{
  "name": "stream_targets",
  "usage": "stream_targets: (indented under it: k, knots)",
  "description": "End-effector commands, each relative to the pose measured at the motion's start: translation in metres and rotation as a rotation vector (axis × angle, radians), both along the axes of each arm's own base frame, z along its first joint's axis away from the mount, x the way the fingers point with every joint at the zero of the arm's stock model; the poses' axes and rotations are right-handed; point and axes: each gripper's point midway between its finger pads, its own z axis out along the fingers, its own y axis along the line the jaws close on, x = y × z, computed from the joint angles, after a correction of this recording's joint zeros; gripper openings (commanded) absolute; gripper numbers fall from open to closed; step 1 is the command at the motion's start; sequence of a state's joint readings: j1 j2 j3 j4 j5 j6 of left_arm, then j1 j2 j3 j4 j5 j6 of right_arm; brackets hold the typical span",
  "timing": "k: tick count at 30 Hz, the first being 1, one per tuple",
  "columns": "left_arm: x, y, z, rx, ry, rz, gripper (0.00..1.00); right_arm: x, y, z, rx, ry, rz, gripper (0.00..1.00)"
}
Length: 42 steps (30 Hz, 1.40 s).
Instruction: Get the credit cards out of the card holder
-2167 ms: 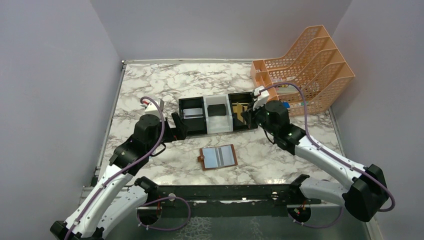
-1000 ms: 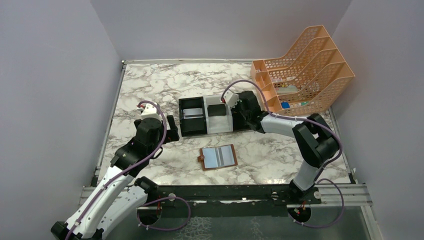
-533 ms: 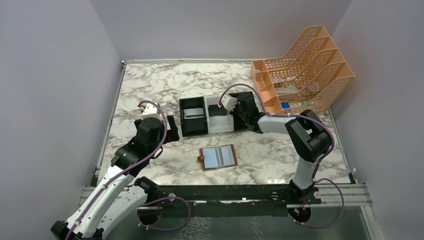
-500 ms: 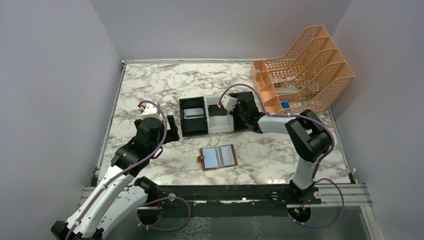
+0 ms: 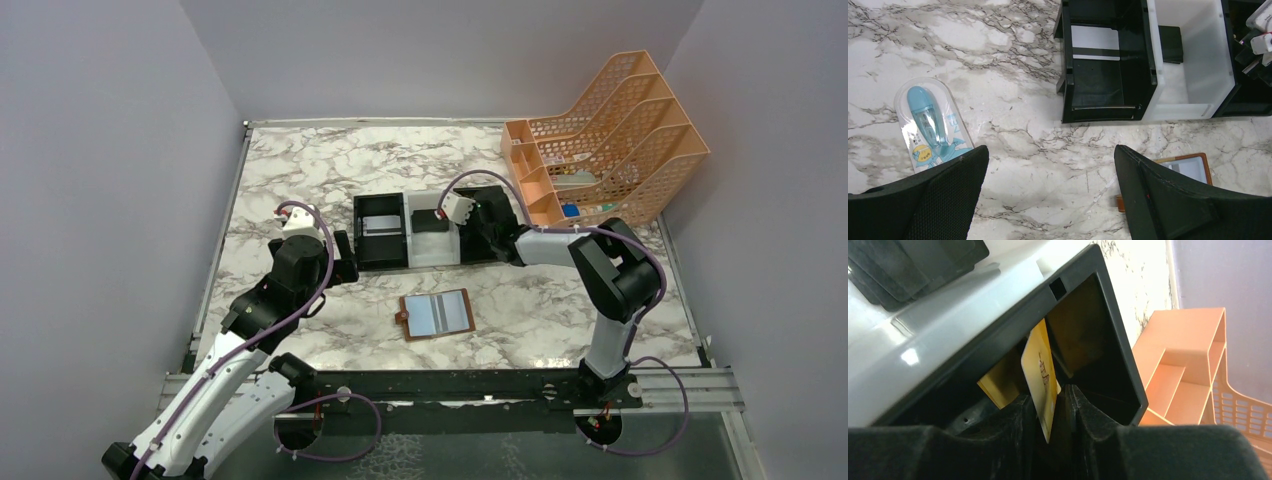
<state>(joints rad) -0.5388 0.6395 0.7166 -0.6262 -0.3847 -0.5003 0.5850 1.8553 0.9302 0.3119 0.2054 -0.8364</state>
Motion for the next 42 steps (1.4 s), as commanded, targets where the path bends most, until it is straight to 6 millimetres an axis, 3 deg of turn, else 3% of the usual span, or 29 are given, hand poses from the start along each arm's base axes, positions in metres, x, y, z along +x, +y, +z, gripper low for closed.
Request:
stream_targets:
  k: [1, 9, 19, 25, 28, 31, 37, 42]
  knots:
    - [-0.001, 0.005, -0.004, 0.025, 0.002, 0.01, 0.99, -0.004, 0.009, -0.003, 0.008, 0.021, 0.055, 0.32]
    - [0.0, 0.004, -0.005, 0.027, 0.009, 0.008, 0.99, -0.012, 0.009, -0.001, 0.021, 0.044, 0.08, 0.36]
    - [0.0, 0.003, -0.007, 0.027, 0.014, 0.004, 0.99, -0.02, 0.018, 0.023, 0.13, 0.06, 0.089, 0.38]
    - [0.0, 0.002, -0.008, 0.027, 0.02, 0.001, 0.99, -0.025, 0.026, 0.047, 0.327, 0.068, 0.017, 0.39]
    - [0.0, 0.001, -0.008, 0.027, 0.021, -0.003, 0.99, -0.025, 0.024, 0.064, 0.488, 0.078, -0.101, 0.39]
    - [0.0, 0.001, -0.008, 0.025, 0.021, -0.004, 0.99, -0.038, 0.027, 0.072, 0.68, 0.184, -0.235, 0.39]
    - [0.0, 0.001, -0.009, 0.027, 0.023, -0.004, 0.99, -0.084, 0.034, 0.04, 0.809, 0.565, -0.505, 0.29]
    - [0.001, 0.0, -0.012, 0.035, 0.037, -0.006, 0.99, -0.093, 0.028, 0.01, 0.803, 0.632, -0.628, 0.22]
